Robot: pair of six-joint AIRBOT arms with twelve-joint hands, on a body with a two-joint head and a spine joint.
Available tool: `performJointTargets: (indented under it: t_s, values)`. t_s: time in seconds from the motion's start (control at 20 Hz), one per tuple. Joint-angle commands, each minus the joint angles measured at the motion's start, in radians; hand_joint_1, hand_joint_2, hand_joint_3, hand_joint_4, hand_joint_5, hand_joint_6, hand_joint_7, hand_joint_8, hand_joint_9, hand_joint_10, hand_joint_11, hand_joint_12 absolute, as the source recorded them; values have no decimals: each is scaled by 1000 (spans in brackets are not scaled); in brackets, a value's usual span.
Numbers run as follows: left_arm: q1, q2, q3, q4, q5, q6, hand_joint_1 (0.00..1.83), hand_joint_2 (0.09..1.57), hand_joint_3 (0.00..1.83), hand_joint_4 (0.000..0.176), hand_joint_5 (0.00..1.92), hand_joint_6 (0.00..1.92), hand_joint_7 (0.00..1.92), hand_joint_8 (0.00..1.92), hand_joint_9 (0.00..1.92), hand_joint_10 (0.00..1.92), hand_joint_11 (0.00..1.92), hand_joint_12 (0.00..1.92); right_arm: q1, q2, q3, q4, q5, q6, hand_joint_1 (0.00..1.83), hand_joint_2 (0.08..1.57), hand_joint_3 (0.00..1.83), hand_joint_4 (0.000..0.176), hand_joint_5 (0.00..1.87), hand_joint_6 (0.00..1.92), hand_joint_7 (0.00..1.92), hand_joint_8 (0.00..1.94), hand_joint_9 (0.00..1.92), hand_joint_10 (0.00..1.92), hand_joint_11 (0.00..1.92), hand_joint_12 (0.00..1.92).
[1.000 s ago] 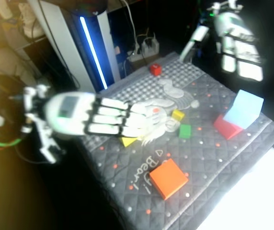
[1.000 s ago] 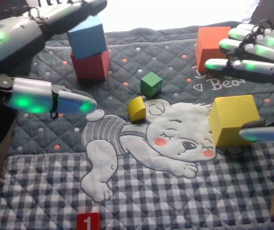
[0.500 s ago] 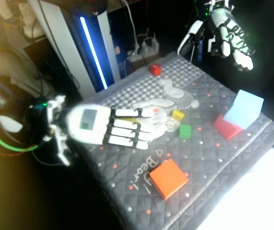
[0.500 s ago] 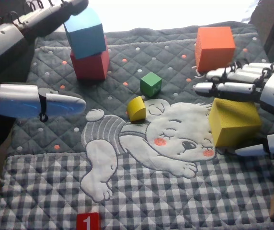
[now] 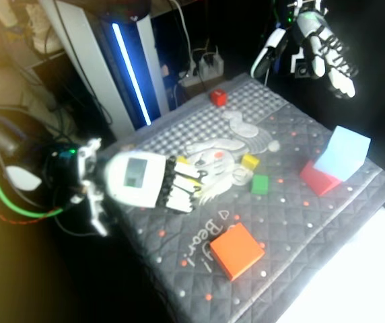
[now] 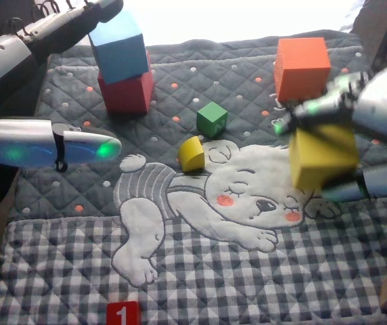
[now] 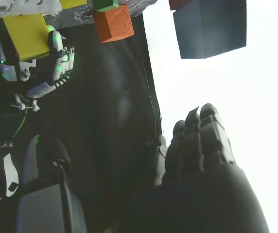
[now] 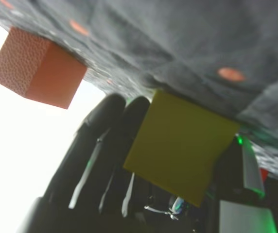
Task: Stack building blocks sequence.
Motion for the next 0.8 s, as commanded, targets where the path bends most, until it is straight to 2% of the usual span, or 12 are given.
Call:
performJointTargets:
  t_s: [0.0, 0.05, 0.1, 0.15, 0.2, 0.25, 0.3, 0.35, 0.5, 0.6, 0.65, 0.75]
  values:
    - [-3, -3, -1, -16, -120, -13, 724, 911, 6, 157, 28, 3, 0, 0, 0, 0, 8, 17, 51, 10, 18, 43, 152, -3, 1252, 1135, 0, 0, 1104, 613, 844, 1382, 747, 1132, 568, 1651]
    - [2, -4, -1, -17, -121, -16, 749, 908, 3, 157, 28, 2, 0, 0, 0, 0, 5, 18, 104, 9, 41, 46, 152, -11, 1263, 1115, 0, 0, 1132, 520, 909, 1328, 789, 1295, 645, 1570]
    - [3, -5, -1, -17, -122, -18, 751, 906, 2, 157, 32, 4, 0, 0, 0, 0, 7, 20, 132, 7, 55, 55, 152, -21, 1266, 1111, 0, 0, 1150, 474, 916, 1329, 802, 1328, 692, 1565]
    - [4, -8, -1, -17, -122, -18, 748, 902, 0, 159, 30, 2, 0, 0, 0, 0, 3, 19, 160, 2, 73, 72, 145, -36, 1263, 1101, 1, 0, 1148, 523, 938, 1267, 864, 1264, 825, 1509]
    - [4, -11, -1, -17, -121, -18, 736, 898, 0, 154, 34, 3, 0, 0, 0, 0, 0, 18, 191, -4, 87, 94, 127, -65, 1244, 1088, 0, 0, 1069, 759, 1045, 993, 1014, 987, 945, 1317]
    - [4, -13, 1, -18, -119, -18, 730, 895, 0, 155, 37, 4, 0, 0, 0, 0, 0, 16, 218, -13, 102, 115, 104, -103, 1353, 1065, 1, 0, 1069, 725, 1081, 824, 1042, 1070, 939, 1185]
    - [4, -13, 2, -18, -114, -18, 707, 893, 0, 171, 37, 4, 0, 0, 0, 0, 0, 12, 251, -31, 127, 140, 68, -139, 1381, 1068, 1, 0, 1023, 826, 1087, 773, 1030, 1070, 944, 1109]
    - [4, -13, 4, -18, -108, -18, 689, 893, 0, 157, 44, 6, 0, 0, 0, 0, 0, 11, 274, -50, 156, 151, 39, -144, 1388, 1068, 0, 0, 1014, 841, 1086, 768, 1033, 1071, 969, 1103]
    - [3, -13, 6, -16, -107, -18, 667, 895, 0, 171, 47, 5, 0, 0, 0, 0, 0, 8, 343, -104, 235, 156, -63, -149, 1391, 1029, 0, 0, 1147, 643, 1183, 611, 1101, 964, 976, 1188]
    - [1, -16, 8, -12, -101, -18, 663, 897, 0, 165, 50, 5, 0, 0, 0, 0, 3, 9, 354, -132, 266, 156, -115, -149, 1394, 1024, 0, 0, 1203, 486, 1179, 634, 1105, 1012, 978, 1238]
    - [0, -18, 9, -11, -99, -18, 664, 895, 0, 168, 51, 5, 0, 0, 0, 0, 0, 8, 354, -151, 290, 156, -145, -150, 1396, 1023, 0, 0, 1213, 460, 1175, 650, 1105, 1019, 991, 1215]
    - [1, -19, 9, -11, -100, -18, 616, 892, 0, 173, 46, 2, 0, 0, 0, 0, 8, 12, 354, -163, 306, 157, -171, -150, 1397, 1039, 1, 0, 1167, 558, 1128, 749, 1040, 1068, 962, 1211]
